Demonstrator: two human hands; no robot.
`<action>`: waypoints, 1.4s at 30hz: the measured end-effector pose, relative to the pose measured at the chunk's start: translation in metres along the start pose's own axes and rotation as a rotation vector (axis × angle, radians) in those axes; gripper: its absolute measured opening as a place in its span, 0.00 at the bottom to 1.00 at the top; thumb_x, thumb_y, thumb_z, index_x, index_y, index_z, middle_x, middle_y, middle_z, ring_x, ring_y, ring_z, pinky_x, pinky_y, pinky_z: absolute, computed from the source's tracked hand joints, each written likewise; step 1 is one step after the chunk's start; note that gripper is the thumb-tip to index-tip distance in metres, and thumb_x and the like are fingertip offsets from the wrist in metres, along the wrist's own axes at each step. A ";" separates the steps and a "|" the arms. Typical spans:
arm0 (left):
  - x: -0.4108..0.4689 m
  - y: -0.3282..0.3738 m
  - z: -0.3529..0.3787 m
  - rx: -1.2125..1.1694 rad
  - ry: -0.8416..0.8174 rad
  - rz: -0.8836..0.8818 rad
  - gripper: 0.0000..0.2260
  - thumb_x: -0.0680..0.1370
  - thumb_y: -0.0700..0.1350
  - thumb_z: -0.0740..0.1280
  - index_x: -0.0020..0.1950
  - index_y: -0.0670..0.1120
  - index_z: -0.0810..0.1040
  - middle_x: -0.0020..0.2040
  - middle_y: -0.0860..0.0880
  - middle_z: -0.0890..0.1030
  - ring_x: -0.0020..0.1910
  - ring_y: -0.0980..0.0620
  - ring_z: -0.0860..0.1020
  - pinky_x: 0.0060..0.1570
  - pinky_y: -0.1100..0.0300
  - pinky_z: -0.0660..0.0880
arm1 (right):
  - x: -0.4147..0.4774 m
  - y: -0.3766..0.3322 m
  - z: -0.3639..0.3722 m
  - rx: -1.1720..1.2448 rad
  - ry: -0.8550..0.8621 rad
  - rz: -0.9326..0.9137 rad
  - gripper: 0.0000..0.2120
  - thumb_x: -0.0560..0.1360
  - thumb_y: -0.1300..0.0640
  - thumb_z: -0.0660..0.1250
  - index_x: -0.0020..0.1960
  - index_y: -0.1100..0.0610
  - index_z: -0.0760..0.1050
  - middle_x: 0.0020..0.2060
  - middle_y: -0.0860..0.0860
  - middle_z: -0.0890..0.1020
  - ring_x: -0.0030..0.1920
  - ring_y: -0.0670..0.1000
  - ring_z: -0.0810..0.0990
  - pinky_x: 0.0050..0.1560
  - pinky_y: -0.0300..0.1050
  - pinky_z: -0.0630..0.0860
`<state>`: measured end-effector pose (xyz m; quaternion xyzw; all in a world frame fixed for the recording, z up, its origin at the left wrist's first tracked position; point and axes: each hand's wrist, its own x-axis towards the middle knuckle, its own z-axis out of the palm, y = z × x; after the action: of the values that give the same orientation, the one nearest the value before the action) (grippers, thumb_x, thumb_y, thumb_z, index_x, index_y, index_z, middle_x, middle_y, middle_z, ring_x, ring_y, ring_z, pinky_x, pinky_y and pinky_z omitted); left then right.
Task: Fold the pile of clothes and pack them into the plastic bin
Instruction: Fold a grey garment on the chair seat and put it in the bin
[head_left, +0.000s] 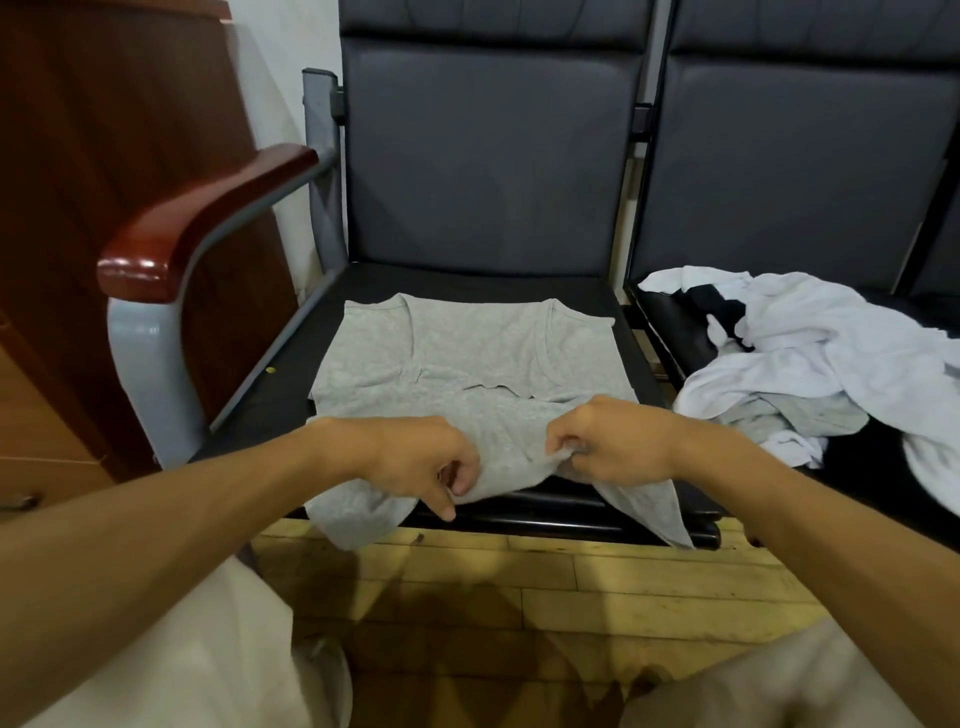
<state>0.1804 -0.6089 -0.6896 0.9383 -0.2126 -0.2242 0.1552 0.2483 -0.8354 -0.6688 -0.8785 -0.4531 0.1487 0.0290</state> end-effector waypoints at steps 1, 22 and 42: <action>0.000 -0.002 -0.003 -0.050 0.029 -0.008 0.10 0.74 0.45 0.73 0.44 0.47 0.71 0.38 0.55 0.74 0.36 0.59 0.71 0.39 0.65 0.69 | -0.001 0.005 -0.002 0.026 0.024 0.029 0.06 0.77 0.62 0.63 0.43 0.53 0.74 0.39 0.44 0.77 0.45 0.50 0.74 0.49 0.43 0.70; -0.019 -0.091 -0.031 -0.048 0.507 -0.616 0.05 0.79 0.48 0.65 0.51 0.49 0.78 0.51 0.49 0.79 0.47 0.50 0.77 0.48 0.55 0.75 | 0.031 0.073 -0.002 0.361 0.612 0.691 0.13 0.80 0.54 0.59 0.42 0.60 0.74 0.42 0.57 0.79 0.45 0.59 0.77 0.46 0.50 0.74; -0.078 -0.054 -0.035 -1.027 0.580 -0.352 0.12 0.83 0.44 0.59 0.56 0.38 0.77 0.49 0.45 0.80 0.47 0.50 0.79 0.44 0.58 0.75 | -0.021 0.041 -0.021 0.752 0.225 0.192 0.05 0.74 0.56 0.71 0.41 0.56 0.83 0.37 0.47 0.83 0.40 0.41 0.80 0.44 0.33 0.74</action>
<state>0.1524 -0.5189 -0.6530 0.7877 0.1316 -0.0560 0.5993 0.2748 -0.8747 -0.6510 -0.8557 -0.2769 0.2090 0.3840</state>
